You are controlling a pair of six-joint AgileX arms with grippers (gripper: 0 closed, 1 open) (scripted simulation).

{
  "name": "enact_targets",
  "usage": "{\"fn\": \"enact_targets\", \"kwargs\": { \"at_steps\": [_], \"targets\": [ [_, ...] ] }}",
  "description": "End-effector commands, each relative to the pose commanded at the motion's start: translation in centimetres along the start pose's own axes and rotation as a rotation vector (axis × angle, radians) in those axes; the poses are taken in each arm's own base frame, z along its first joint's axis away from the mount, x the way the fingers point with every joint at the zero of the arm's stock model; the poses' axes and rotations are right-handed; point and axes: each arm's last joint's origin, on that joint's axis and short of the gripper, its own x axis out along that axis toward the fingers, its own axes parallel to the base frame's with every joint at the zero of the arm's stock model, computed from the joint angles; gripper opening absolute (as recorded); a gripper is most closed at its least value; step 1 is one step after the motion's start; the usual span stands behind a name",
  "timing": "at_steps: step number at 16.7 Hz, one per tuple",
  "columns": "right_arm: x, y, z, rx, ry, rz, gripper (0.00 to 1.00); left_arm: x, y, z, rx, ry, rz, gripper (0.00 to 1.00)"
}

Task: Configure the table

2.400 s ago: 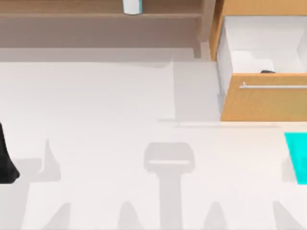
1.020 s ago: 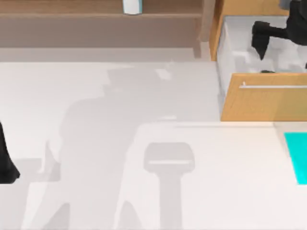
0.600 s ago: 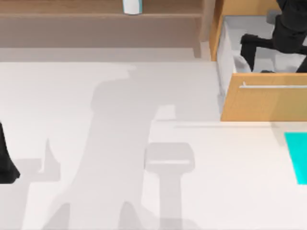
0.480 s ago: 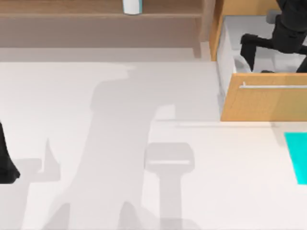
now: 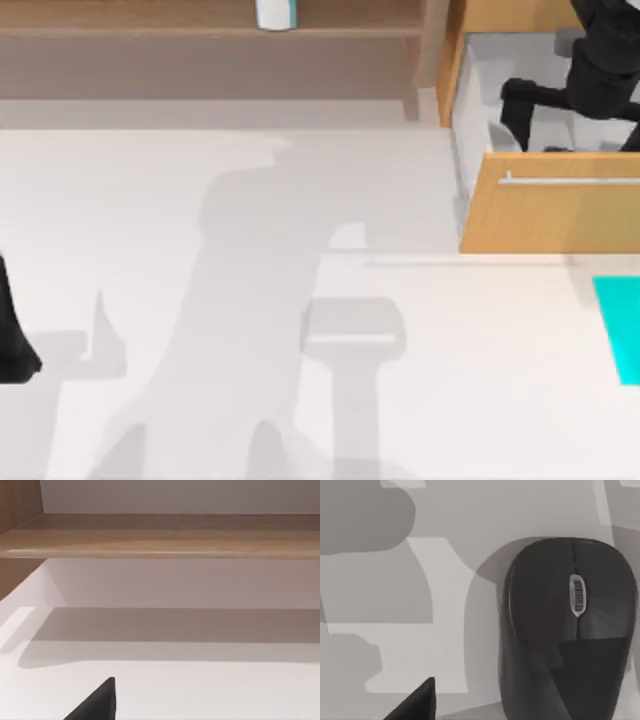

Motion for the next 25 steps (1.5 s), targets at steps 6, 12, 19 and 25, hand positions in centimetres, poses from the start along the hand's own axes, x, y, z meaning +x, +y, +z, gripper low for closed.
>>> {"fn": "enact_targets", "kwargs": {
  "at_steps": [6, 12, 19, 25],
  "targets": [
    [2.2, 0.3, 0.3, -0.001, -0.002, 0.001, 1.00, 0.0, 0.0, 0.0, 0.000, 0.000, 0.000, 1.00],
    [2.3, 0.3, 0.3, -0.001, -0.001, 0.002, 0.85, 0.0, 0.0, 0.0, 0.000, 0.000, 0.000, 1.00],
    [2.3, 0.3, 0.3, -0.001, -0.001, 0.002, 0.32, 0.0, 0.0, 0.0, 0.000, 0.000, 0.000, 1.00],
    [2.3, 0.3, 0.3, -0.001, -0.001, 0.002, 0.00, 0.0, 0.0, 0.0, 0.000, 0.000, 0.000, 1.00]
  ]
}}
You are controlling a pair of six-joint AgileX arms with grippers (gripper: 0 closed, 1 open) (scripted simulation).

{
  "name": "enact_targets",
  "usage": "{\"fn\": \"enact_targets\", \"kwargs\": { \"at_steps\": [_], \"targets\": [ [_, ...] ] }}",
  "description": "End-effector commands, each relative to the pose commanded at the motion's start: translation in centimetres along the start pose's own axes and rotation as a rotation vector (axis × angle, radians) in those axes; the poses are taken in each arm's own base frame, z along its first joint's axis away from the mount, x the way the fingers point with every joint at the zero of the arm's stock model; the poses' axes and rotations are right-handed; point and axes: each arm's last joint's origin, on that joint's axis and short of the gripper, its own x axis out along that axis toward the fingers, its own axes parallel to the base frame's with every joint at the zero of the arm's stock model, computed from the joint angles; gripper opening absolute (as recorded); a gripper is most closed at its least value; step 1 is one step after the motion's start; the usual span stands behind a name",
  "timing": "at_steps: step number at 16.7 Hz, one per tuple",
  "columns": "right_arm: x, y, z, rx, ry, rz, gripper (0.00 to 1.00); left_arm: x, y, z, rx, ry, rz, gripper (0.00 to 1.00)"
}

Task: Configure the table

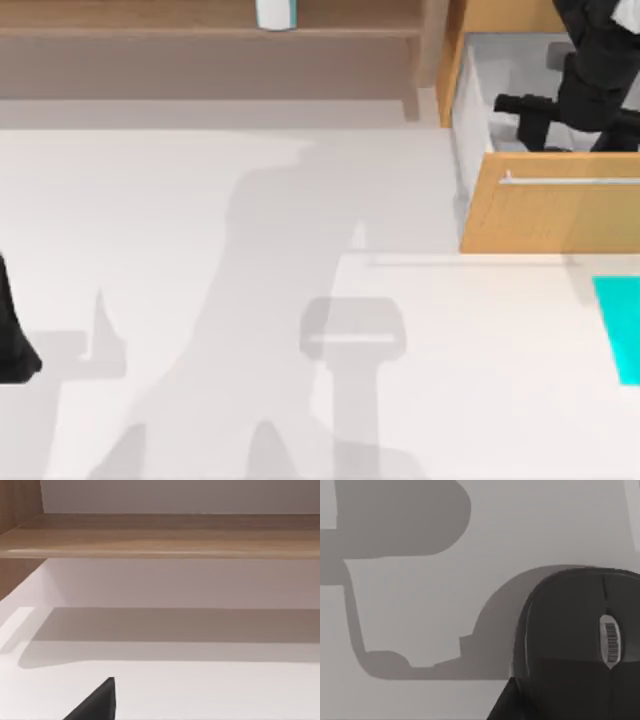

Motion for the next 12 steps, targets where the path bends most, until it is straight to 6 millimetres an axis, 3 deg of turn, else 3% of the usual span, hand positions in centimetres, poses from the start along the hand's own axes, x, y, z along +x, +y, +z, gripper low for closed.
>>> {"fn": "enact_targets", "kwargs": {
  "at_steps": [8, 12],
  "targets": [
    [-0.1, -0.1, 0.0, 0.003, -0.001, 0.001, 0.00, 0.0, 0.0, 0.0, 0.000, 0.000, 0.000, 1.00],
    [-2.5, -0.1, -0.6, -0.023, -0.023, -0.001, 0.00, 0.0, 0.0, 0.0, 0.000, 0.000, 0.000, 1.00]
  ]
}}
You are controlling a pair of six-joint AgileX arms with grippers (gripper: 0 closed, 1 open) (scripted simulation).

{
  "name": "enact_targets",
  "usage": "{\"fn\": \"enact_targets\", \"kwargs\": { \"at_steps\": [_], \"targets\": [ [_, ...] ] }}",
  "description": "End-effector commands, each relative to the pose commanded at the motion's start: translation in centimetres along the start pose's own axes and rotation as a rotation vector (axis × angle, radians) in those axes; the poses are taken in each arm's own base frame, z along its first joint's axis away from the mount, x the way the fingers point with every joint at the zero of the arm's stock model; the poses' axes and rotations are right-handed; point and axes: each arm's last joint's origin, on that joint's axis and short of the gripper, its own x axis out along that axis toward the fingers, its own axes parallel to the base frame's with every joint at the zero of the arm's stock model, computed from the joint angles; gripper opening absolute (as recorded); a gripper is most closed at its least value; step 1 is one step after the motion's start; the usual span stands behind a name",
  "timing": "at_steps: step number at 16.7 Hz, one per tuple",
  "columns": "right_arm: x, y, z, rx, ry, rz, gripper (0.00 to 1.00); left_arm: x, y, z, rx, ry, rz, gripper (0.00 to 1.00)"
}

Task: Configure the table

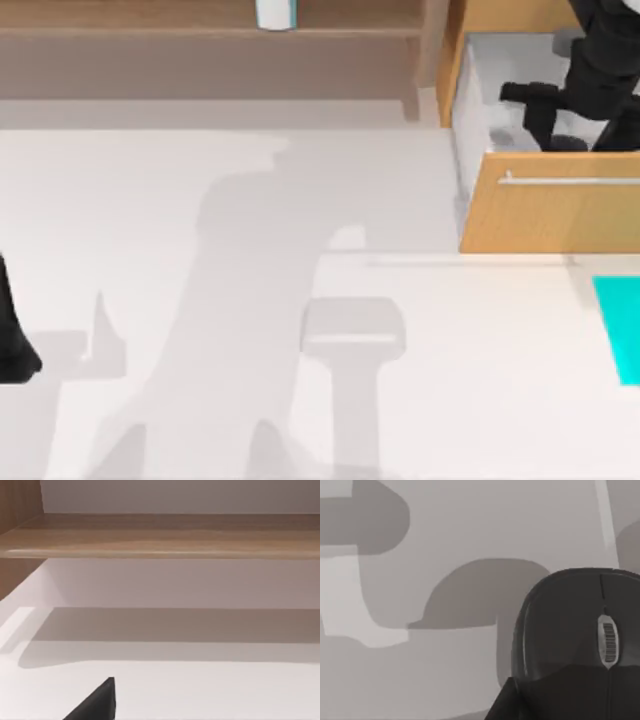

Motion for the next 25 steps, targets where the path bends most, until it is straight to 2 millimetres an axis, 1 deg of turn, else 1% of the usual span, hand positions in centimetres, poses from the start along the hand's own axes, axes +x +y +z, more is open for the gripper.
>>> {"fn": "enact_targets", "kwargs": {
  "at_steps": [3, 6, 9, 11, 13, 15, 16, 19, 22, 25],
  "targets": [
    [-3.1, -0.4, -1.0, -0.036, -0.043, 0.002, 0.00, 0.0, 0.0, 0.0, 0.000, 0.000, 0.000, 1.00],
    [-7.8, -1.3, -2.1, -0.070, -0.149, 0.025, 0.00, 0.0, 0.0, 0.0, 0.000, 0.000, 0.000, 1.00],
    [-12.3, -2.8, -3.9, -0.104, -0.251, 0.046, 0.00, 0.0, 0.0, 0.0, 0.000, 0.000, 0.000, 1.00],
    [-14.4, -3.9, -5.6, -0.129, -0.292, 0.050, 0.00, 0.0, 0.0, 0.0, 0.000, 0.000, 0.000, 1.00],
    [-15.5, -5.2, -7.4, -0.155, -0.307, 0.048, 0.00, 0.0, 0.0, 0.0, 0.000, 0.000, 0.000, 1.00],
    [-15.9, -6.4, -9.2, -0.180, -0.304, 0.042, 0.00, 0.0, 0.0, 0.0, 0.000, 0.000, 0.000, 1.00],
    [-15.8, -7.0, -10.1, -0.192, -0.294, 0.039, 0.00, 0.0, 0.0, 0.0, 0.000, 0.000, 0.000, 1.00],
    [-14.3, -8.6, -12.4, -0.226, -0.241, 0.027, 0.00, 0.0, 0.0, 0.0, 0.000, 0.000, 0.000, 1.00],
    [-11.4, -9.8, -14.0, -0.253, -0.162, 0.018, 0.00, 0.0, 0.0, 0.0, 0.000, 0.000, 0.000, 1.00],
    [-7.6, -10.8, -14.9, -0.270, -0.076, 0.017, 0.00, 0.0, 0.0, 0.0, 0.000, 0.000, 0.000, 1.00]
  ]
}}
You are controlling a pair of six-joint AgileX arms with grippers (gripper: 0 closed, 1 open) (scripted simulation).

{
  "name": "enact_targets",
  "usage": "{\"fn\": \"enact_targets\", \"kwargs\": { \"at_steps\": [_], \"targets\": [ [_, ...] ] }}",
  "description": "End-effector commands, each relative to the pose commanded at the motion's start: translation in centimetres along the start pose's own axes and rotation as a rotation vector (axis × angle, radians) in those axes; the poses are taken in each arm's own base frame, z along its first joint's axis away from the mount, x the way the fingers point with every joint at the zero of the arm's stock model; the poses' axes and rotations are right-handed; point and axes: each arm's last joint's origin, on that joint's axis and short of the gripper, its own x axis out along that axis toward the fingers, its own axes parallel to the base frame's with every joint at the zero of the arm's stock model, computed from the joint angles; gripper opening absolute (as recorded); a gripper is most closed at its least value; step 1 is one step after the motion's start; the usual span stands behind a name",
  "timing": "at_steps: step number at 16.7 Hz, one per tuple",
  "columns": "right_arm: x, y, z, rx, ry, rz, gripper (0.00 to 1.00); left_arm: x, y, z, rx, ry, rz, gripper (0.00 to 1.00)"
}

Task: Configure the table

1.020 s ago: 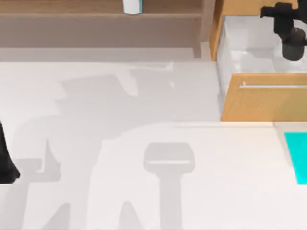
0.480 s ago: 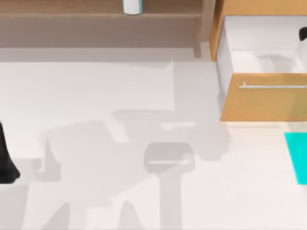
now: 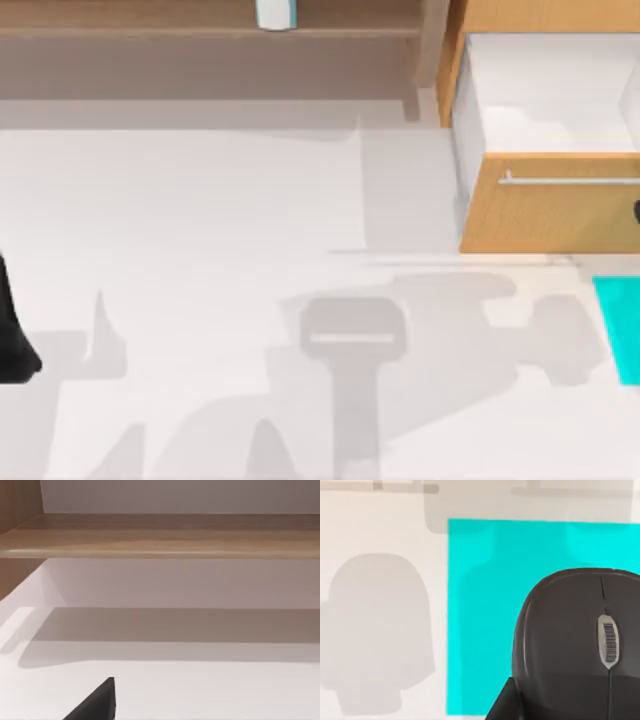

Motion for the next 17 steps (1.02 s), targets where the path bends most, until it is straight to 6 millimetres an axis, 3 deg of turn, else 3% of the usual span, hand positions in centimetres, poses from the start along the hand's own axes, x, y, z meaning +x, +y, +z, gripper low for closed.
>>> {"fn": "enact_targets", "kwargs": {
  "at_steps": [4, 7, 17],
  "targets": [
    [4.5, -0.9, -1.0, -0.003, 0.079, 0.019, 0.00, 0.0, 0.0, 0.0, 0.000, 0.000, 0.000, 1.00],
    [6.5, -1.4, -1.1, 0.003, 0.094, 0.028, 0.00, 0.0, 0.0, 0.0, 0.000, 0.000, 0.000, 1.00],
    [6.7, -1.4, -1.1, 0.001, 0.092, 0.030, 0.00, 0.0, 0.0, 0.0, 0.000, 0.000, 0.000, 1.00]
  ]
}}
